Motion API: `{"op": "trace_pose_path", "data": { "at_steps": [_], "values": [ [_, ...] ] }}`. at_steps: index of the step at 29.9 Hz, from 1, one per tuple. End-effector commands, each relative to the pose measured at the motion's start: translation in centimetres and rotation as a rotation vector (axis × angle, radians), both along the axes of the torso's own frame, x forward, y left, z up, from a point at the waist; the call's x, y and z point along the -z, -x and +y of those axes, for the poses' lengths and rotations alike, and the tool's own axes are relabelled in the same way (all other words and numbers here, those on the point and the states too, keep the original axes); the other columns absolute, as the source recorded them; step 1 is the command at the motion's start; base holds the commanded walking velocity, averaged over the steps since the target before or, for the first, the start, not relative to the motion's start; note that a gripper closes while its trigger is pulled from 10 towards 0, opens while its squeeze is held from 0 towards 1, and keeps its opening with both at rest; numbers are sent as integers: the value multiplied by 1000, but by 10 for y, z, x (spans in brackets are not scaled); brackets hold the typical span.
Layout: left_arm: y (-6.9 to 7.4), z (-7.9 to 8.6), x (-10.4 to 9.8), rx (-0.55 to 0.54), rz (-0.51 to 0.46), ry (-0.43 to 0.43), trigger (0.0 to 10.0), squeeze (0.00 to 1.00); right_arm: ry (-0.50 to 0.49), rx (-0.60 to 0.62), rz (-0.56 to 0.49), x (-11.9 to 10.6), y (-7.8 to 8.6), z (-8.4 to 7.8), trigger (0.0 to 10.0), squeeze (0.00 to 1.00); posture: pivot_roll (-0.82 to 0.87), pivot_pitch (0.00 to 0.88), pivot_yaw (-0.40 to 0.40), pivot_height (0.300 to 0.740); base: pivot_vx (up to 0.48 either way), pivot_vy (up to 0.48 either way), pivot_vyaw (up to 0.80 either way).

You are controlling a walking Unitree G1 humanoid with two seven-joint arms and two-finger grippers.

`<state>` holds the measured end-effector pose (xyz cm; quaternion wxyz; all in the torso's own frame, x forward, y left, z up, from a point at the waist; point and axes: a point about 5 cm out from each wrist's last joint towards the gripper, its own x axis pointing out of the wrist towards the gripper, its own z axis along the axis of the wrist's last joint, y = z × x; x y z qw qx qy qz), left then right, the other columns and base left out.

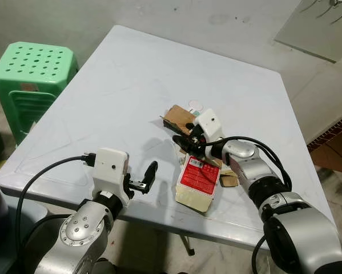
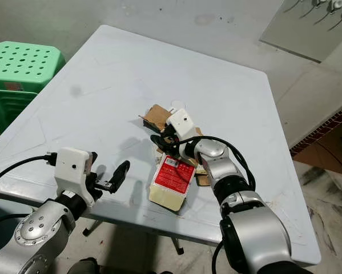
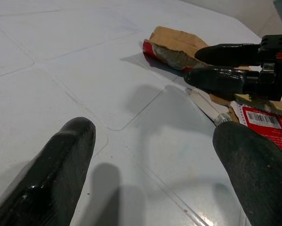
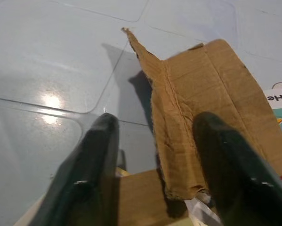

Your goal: Picking trash to rubbish bin

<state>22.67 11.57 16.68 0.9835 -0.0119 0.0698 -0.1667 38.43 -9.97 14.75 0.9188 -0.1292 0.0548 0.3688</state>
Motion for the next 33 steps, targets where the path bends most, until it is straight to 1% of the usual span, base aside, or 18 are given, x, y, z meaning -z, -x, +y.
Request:
{"op": "trace_pose_path", "data": {
  "at_steps": [1, 18, 27, 29, 30, 33],
  "values": [
    [2, -7, -5, 29, -12, 5, 10000, 0, 17, 23, 23, 6, 1, -8, 0, 0, 234, 217, -242, 740, 0, 0, 0],
    [0, -5, -6, 18, -17, 4, 10000, 0, 28, 32, 25, 8, 1, -9, 0, 0, 238, 215, -243, 740, 0, 0, 0],
    [-4, -3, -6, 13, -23, -3, 10000, 0, 19, 34, 21, 3, -1, -10, 0, 0, 238, 204, -241, 740, 0, 0, 0],
    [-8, -3, -8, 17, -38, -7, 10000, 0, -28, 10, 18, -4, -3, -12, 0, 0, 234, 188, -237, 740, 0, 0, 0],
    [-8, -3, -8, 17, -38, -7, 10000, 0, -28, 10, 18, -4, -3, -12, 0, 0, 234, 188, -237, 740, 0, 0, 0],
    [-13, -4, -10, 21, -53, -9, 10000, 0, -122, -46, 24, -12, -2, -13, 0, 0, 226, 165, -230, 740, 0, 0, 0]
  ]
}}
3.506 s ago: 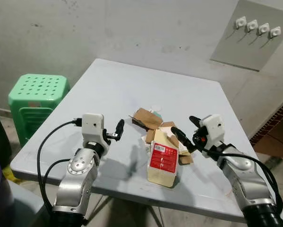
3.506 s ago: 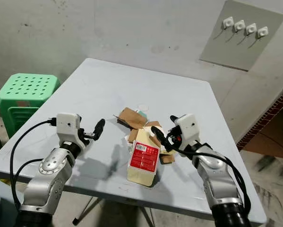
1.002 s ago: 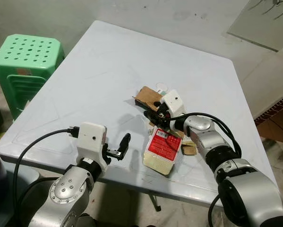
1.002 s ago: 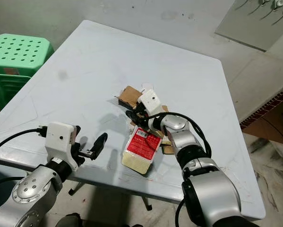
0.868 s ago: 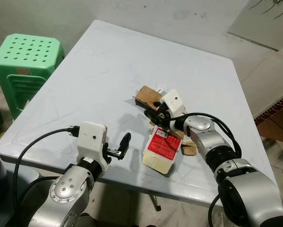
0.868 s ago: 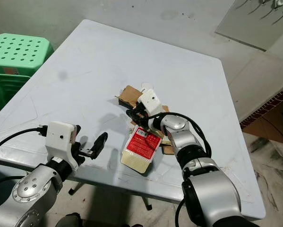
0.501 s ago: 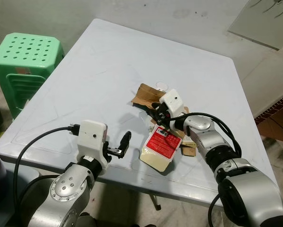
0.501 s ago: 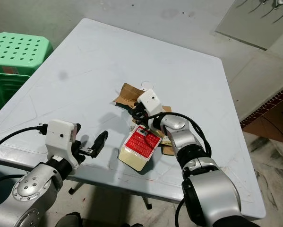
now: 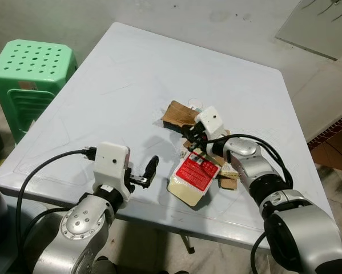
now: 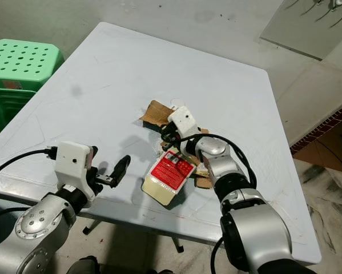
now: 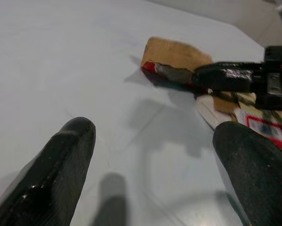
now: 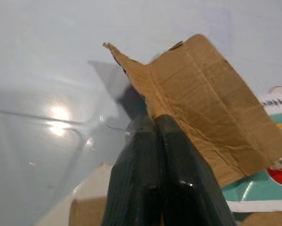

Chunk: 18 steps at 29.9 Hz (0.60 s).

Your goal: Picking trash to rubbish bin

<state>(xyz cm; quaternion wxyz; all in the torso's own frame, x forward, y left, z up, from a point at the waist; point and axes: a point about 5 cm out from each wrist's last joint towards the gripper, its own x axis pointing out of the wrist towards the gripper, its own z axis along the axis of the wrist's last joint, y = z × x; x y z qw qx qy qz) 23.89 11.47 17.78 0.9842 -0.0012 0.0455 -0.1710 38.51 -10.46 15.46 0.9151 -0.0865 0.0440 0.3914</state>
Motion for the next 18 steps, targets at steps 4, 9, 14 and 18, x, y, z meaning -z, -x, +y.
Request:
{"op": "trace_pose_path", "data": {
  "at_steps": [4, 9, 14, 18],
  "values": [
    [-8, -4, -2, 15, -27, -3, 10000, 0, -234, 4, -61, -25, -4, -17, 10000, 0, 221, 141, -228, 740, 0, 0, 0],
    [-19, -3, -6, -2, -62, 1, 10000, 0, -419, 88, -123, -44, -8, -32, 10000, 0, 207, 103, -224, 740, 0, 0, 0],
    [-34, -1, -12, -31, -103, 9, 10000, 0, -541, 186, -204, -55, -7, -51, 10000, 0, 191, 59, -214, 740, 0, 0, 0],
    [-43, 2, -12, -57, -116, 11, 10000, 0, -564, 261, -241, -54, -4, -61, 10000, 0, 177, 31, -209, 740, 0, 0, 0]
  ]
}}
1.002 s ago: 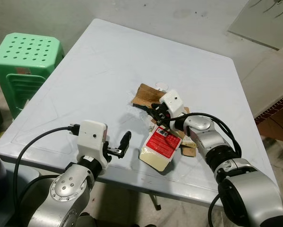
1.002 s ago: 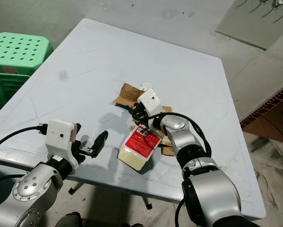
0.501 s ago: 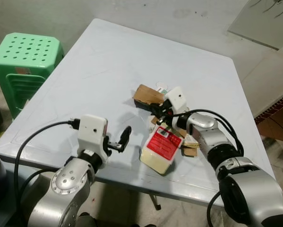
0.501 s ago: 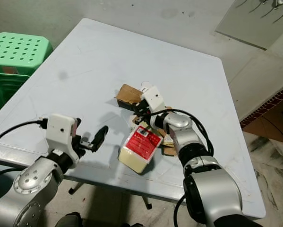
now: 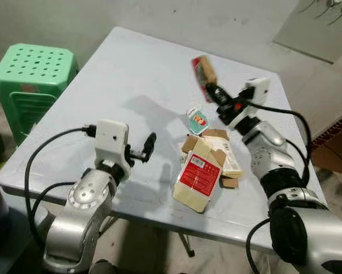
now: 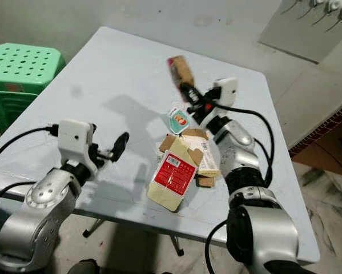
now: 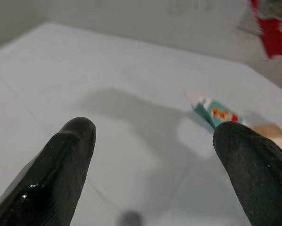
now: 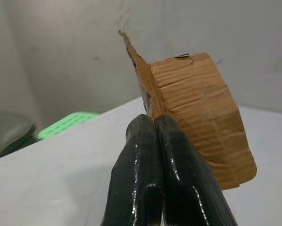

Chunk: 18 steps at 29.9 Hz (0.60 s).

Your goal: Picking trash to rubbish bin

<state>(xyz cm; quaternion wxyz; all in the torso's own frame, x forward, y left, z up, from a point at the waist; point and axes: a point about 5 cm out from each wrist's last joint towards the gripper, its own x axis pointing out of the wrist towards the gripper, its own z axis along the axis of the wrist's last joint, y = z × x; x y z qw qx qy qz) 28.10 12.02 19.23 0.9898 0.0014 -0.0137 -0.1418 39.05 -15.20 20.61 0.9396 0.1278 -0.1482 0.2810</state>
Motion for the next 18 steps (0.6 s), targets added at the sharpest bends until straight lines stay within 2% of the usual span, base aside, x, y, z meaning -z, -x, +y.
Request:
{"op": "trace_pose_path", "data": {
  "at_steps": [1, 3, 5, 13, 18],
  "values": [
    [-3, -3, 3, -5, -2, -8, 10000, 0, -15, 76, -23, 0, 3, -15, 10000, 0, 174, 26, -208, 740, 0, 0, 0],
    [-12, 2, 3, -47, -11, -12, 10000, 0, -7, 138, -35, 5, 11, -19, 10000, 0, 161, 10, -203, 740, 0, 0, 0],
    [-14, 3, 3, -55, -12, -14, 10000, 0, 8, 152, -46, 6, 13, -19, 10000, 0, 154, 0, -198, 740, 0, 0, 0],
    [-28, 9, 14, -114, -19, -4, 10000, 0, 104, 312, 41, 38, 38, -27, 10000, 0, 110, 0, -170, 740, 0, 0, 0],
    [-37, 13, 22, -149, -8, 59, 10000, 0, 154, 427, 100, 56, 57, -32, 10000, 0, 86, 0, -148, 740, 0, 0, 0]
  ]
}}
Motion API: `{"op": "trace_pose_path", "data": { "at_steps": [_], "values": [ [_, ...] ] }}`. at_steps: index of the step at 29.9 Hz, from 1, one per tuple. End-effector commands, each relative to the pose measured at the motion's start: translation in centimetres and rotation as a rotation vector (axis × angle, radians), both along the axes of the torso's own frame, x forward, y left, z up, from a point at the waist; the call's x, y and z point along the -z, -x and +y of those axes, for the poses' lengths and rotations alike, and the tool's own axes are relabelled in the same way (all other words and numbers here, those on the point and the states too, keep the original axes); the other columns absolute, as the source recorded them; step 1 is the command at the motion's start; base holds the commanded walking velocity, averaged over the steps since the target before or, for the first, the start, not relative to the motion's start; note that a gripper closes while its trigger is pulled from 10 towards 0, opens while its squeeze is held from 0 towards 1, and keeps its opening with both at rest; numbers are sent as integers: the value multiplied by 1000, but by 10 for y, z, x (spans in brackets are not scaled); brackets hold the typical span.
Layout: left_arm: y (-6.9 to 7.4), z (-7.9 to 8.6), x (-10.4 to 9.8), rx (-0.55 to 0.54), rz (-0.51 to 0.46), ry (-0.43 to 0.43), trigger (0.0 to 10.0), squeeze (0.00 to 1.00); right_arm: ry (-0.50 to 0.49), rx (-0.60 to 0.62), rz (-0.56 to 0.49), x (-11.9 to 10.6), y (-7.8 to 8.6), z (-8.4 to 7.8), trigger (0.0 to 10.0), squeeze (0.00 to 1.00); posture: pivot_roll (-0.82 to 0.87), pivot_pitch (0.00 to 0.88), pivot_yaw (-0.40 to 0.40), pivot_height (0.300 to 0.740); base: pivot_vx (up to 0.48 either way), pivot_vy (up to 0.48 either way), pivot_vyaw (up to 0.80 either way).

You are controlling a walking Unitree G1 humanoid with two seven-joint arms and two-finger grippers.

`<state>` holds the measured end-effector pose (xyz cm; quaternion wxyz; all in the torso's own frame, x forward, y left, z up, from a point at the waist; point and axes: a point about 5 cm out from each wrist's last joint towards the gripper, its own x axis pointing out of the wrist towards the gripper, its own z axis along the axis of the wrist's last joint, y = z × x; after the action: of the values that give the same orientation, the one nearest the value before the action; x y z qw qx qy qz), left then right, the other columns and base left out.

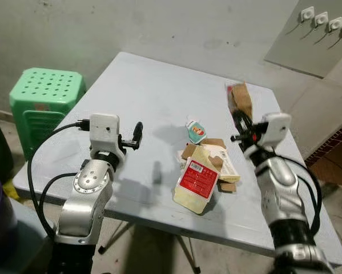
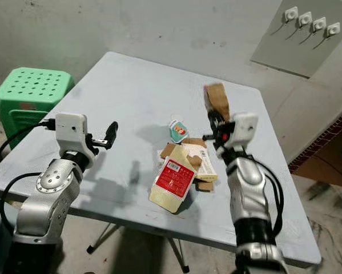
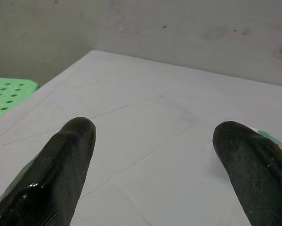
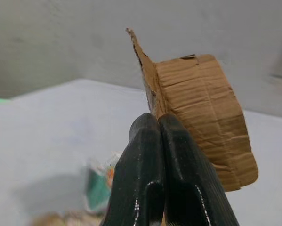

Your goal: Picking trash to rubbish bin

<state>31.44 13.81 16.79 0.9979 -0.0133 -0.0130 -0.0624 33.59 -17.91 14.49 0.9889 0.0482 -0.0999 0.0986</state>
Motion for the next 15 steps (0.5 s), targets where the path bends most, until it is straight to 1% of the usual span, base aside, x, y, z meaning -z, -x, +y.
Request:
{"op": "trace_pose_path", "data": {
  "at_steps": [1, 2, 3, 5, 8, 9, 10, 12, 15],
  "values": [
    [-4, -4, -1, 12, -20, 46, 10000, 0, 39, 49, 11, -2, 4, -5, 10000, 0, 66, 0, -126, 740, 0, 0, 0],
    [-4, -4, -1, 12, -20, 46, 10000, 0, 39, 49, 11, -2, 4, -5, 10000, 0, 66, 0, -126, 740, 0, 0, 0],
    [-5, -2, 2, 16, -13, 89, 10000, 0, 76, 56, 19, 2, 6, -6, 10000, 0, 54, 0, -116, 740, 0, 0, 0],
    [-5, -1, 6, 18, 8, 107, 10000, 0, 98, 81, 24, 3, 9, -10, 10000, 0, 41, 0, -103, 740, 0, 0, 0],
    [-6, 0, 9, 29, 13, 111, 10000, 0, 111, 112, 41, 4, 11, -12, 10000, 0, 34, 0, -97, 740, 0, 0, 0],
    [-6, 0, 9, 39, 4, 99, 10000, 0, 123, 119, 37, 4, 13, -12, 10000, 0, 32, 0, -94, 740, 0, 0, 0],
    [-7, 0, 10, 52, -3, 73, 10000, 0, 139, 126, 33, 5, 16, -10, 10000, 0, 34, 0, -90, 740, 0, 0, 0],
    [-6, -2, 9, 67, -19, 76, 10000, 0, 140, 143, 24, 6, 20, -8, 10000, 0, 35, 0, -89, 740, 0, 0, 0],
    [-2, -4, 8, 102, -48, 86, 10000, 0, 143, 142, -13, 5, 27, 2, 10000, 0, 33, 0, -85, 740, 0, 0, 0]
  ]
}}
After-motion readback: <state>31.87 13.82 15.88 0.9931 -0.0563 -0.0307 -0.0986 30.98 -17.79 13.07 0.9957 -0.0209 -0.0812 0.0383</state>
